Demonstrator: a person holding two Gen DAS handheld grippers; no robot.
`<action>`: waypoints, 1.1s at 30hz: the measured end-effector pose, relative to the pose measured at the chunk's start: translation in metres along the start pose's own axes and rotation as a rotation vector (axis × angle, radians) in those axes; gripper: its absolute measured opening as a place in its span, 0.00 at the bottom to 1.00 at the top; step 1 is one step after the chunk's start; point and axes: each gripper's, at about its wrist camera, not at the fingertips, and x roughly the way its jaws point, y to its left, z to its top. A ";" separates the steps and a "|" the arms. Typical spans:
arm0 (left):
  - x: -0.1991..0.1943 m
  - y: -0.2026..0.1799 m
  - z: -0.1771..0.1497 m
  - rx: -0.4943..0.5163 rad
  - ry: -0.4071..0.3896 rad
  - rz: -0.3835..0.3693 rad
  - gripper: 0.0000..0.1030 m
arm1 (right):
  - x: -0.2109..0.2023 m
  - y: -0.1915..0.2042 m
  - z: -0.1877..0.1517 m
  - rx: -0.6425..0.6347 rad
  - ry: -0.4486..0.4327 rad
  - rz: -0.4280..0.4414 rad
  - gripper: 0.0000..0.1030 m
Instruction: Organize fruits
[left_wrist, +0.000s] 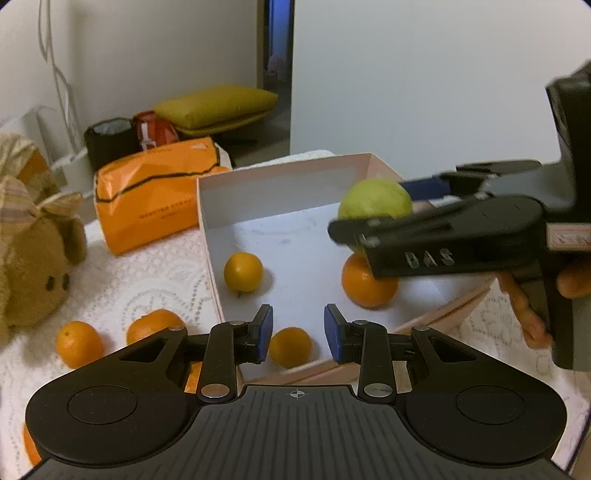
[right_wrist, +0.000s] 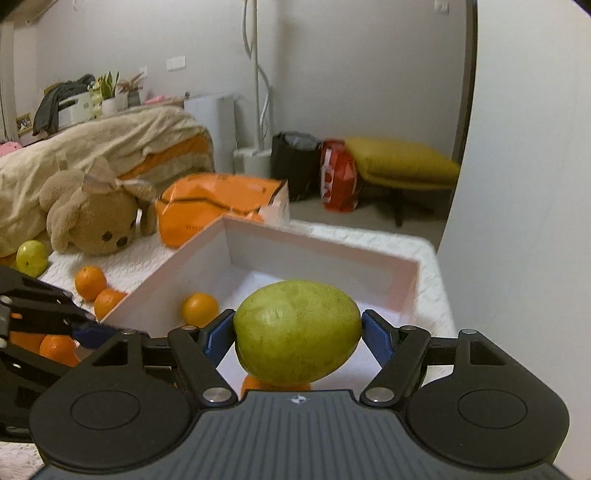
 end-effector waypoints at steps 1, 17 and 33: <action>-0.004 -0.001 -0.001 -0.001 -0.012 0.003 0.34 | 0.001 0.001 -0.001 0.006 -0.009 -0.005 0.72; -0.106 0.062 -0.067 -0.431 -0.238 0.139 0.32 | -0.039 0.073 -0.013 -0.224 -0.131 0.002 0.78; -0.132 0.119 -0.164 -0.522 -0.188 0.258 0.33 | -0.032 0.170 -0.019 -0.336 -0.009 0.258 0.62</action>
